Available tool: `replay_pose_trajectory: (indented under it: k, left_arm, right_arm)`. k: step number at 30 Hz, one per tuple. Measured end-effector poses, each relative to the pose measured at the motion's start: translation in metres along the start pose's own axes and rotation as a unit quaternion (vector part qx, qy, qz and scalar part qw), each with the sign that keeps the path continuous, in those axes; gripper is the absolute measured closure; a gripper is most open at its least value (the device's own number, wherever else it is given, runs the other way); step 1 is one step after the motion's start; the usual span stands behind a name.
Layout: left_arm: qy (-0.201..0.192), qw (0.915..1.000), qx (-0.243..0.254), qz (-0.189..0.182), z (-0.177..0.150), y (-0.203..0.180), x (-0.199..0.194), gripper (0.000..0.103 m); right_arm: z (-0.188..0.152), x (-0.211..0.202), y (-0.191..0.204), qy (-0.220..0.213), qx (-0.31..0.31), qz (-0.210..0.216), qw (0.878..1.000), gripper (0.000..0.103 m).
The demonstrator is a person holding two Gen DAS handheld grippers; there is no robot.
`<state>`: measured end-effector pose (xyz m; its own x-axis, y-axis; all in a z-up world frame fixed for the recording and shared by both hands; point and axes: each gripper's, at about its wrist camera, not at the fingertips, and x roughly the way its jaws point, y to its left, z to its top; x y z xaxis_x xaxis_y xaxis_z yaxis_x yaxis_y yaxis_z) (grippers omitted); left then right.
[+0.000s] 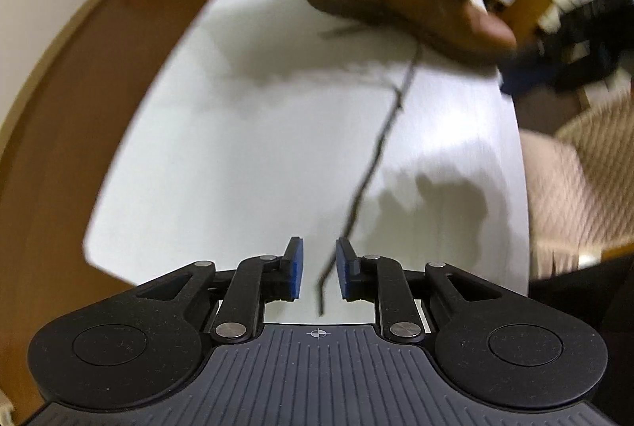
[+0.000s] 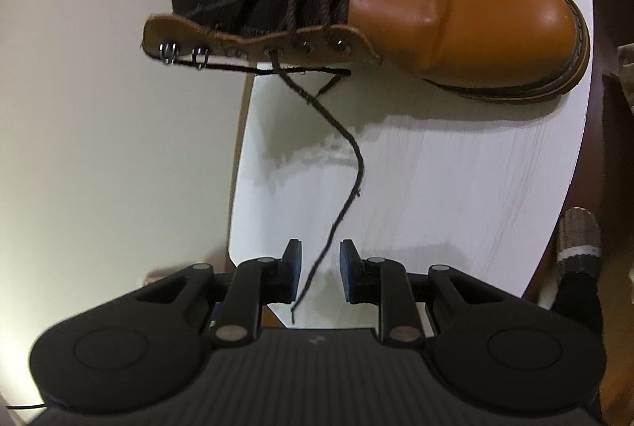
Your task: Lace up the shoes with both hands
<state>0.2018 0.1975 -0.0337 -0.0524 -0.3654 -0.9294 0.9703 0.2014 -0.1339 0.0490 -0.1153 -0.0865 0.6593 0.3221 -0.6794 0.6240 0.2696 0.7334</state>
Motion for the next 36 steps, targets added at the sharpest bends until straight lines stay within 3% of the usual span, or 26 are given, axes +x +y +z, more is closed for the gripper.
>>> replay_pose_trajectory:
  k: [9,11,16,19,21,24,25,27,30,32,36]
  left_arm:
    - [0.039,0.993,0.109,0.022,-0.007,-0.023,0.032,0.084]
    - [0.047,0.9924,0.112,0.018,-0.004,-0.023,0.037,0.101]
    - [0.038,0.9877,0.151,0.005,0.011,-0.032,0.03,0.101]
    - [0.007,0.9767,0.214,-0.003,0.032,-0.044,0.005,0.101]
    - [-0.016,0.9582,0.286,-0.004,0.049,-0.055,-0.017,0.101]
    - [-0.026,0.9261,0.376,-0.01,0.065,-0.068,-0.042,0.101]
    - [-0.026,0.9197,0.392,-0.014,0.068,-0.069,-0.044,0.101]
    - [-0.026,0.8962,0.442,-0.026,0.078,-0.076,-0.058,0.101]
    - [-0.025,0.8693,0.492,-0.039,0.088,-0.081,-0.069,0.101]
    - [-0.024,0.8615,0.505,-0.044,0.091,-0.083,-0.072,0.101]
    - [-0.027,0.84,0.539,-0.057,0.1,-0.091,-0.071,0.101]
  right_arm:
    - [-0.006,0.0,0.004,0.002,-0.004,-0.012,1.0,0.078]
    - [-0.007,0.001,0.003,0.001,-0.002,-0.01,1.0,0.078]
    - [-0.006,0.001,0.009,0.004,-0.025,0.0,1.0,0.077]
    - [-0.006,0.001,0.027,0.006,-0.088,0.012,0.996,0.077]
    - [-0.007,0.003,0.046,0.005,-0.157,0.02,0.987,0.077]
    - [-0.016,0.005,0.081,-0.004,-0.304,0.01,0.953,0.077]
    - [-0.024,0.006,0.096,-0.008,-0.375,-0.003,0.927,0.077]
    - [-0.04,0.009,0.118,-0.011,-0.482,-0.016,0.876,0.078]
    - [-0.061,0.013,0.136,-0.015,-0.594,-0.034,0.804,0.079]
    - [-0.073,0.018,0.144,-0.017,-0.647,-0.047,0.761,0.079]
    - [-0.084,0.025,0.149,-0.019,-0.698,-0.067,0.713,0.079]
